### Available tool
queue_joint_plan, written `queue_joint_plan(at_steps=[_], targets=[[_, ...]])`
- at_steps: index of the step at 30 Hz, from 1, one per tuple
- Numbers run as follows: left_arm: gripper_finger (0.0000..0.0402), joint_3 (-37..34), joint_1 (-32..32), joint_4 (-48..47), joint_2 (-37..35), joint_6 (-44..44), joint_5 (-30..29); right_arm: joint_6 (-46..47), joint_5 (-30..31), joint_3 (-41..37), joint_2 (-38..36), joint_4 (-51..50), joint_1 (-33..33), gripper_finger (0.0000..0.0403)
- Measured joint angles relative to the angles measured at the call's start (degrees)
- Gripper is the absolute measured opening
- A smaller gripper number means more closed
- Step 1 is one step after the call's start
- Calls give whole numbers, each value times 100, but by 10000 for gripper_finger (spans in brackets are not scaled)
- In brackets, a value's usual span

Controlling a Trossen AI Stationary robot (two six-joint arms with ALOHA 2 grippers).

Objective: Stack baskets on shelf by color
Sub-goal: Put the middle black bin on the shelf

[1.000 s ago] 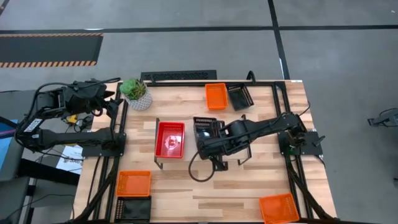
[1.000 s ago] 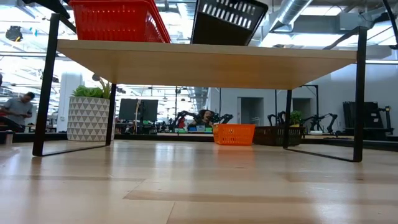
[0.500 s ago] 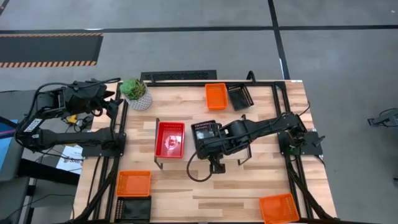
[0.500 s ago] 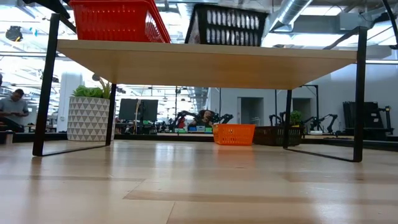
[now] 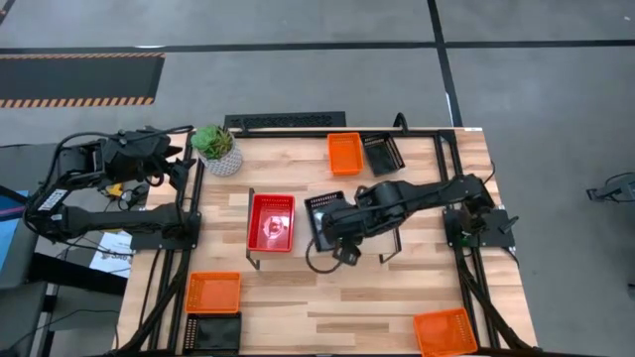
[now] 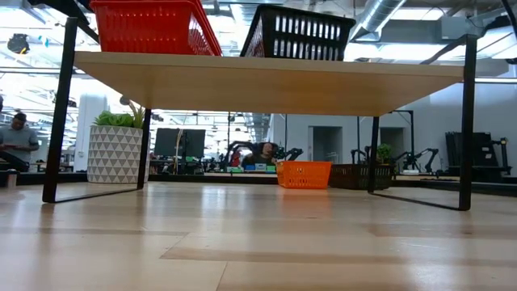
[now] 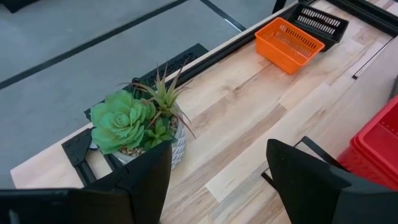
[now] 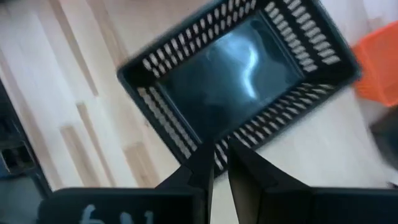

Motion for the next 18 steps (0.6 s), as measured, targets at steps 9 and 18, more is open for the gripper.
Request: queue_joint_plan(at_steps=[9, 18], targets=[[249, -4, -1, 0, -2, -2, -7, 216, -66, -228, 227, -62, 15, 66], [249, -4, 0, 2, -11, 0, -17, 853, 238, -205, -12, -62, 67, 65]])
